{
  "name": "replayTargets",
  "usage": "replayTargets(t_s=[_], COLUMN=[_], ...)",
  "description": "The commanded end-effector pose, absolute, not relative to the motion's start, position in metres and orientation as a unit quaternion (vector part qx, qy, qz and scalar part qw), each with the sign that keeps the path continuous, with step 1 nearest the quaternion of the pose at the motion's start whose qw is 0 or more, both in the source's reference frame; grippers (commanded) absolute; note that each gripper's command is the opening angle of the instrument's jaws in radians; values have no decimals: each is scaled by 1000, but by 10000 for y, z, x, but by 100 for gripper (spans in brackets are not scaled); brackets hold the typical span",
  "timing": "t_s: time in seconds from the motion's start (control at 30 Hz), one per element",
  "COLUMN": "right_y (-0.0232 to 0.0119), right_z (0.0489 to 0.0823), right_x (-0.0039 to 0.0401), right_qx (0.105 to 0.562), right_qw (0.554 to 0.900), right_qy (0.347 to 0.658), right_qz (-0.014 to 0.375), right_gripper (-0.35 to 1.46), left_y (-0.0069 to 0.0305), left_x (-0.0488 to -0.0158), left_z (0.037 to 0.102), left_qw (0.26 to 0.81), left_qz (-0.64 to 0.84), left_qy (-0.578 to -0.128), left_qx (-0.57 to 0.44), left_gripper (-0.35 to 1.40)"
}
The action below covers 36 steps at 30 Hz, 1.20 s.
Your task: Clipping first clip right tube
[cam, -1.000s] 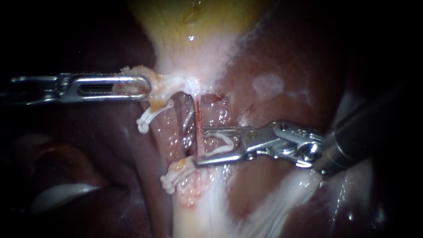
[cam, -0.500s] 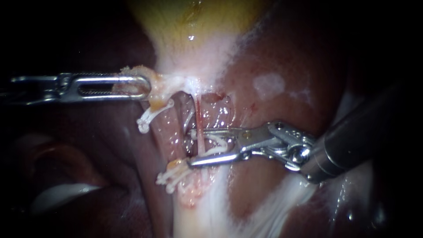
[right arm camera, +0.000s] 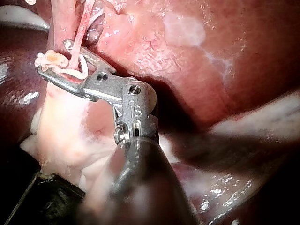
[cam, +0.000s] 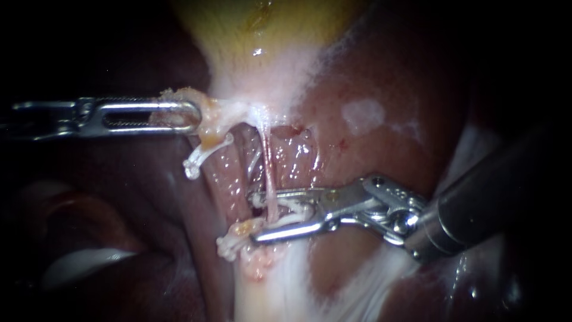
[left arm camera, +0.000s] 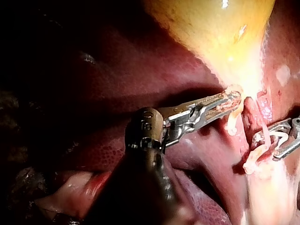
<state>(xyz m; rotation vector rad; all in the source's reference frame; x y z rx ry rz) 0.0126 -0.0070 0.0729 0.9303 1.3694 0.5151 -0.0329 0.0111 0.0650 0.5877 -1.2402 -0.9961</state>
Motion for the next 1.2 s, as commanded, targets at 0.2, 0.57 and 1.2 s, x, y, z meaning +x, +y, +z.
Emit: replayTargets(t_s=[0.2, 0.57, 1.2], right_y=[-78, -76, -80], right_z=[734, 735, 738], right_x=[125, 118, 117], right_qx=[418, 429, 427], right_qw=[644, 639, 665], right_qy=[597, 587, 560], right_qz=[232, 250, 249], right_gripper=[22, -35, -35], left_y=[111, 112, 113], left_x=[-327, -326, -325], left_z=[651, 653, 657], left_qw=[662, 662, 662], left_qz=[-440, -440, -440], left_qy=[-548, -548, -549], left_qx=[260, 260, 259], left_gripper=[-35, -35, -35])
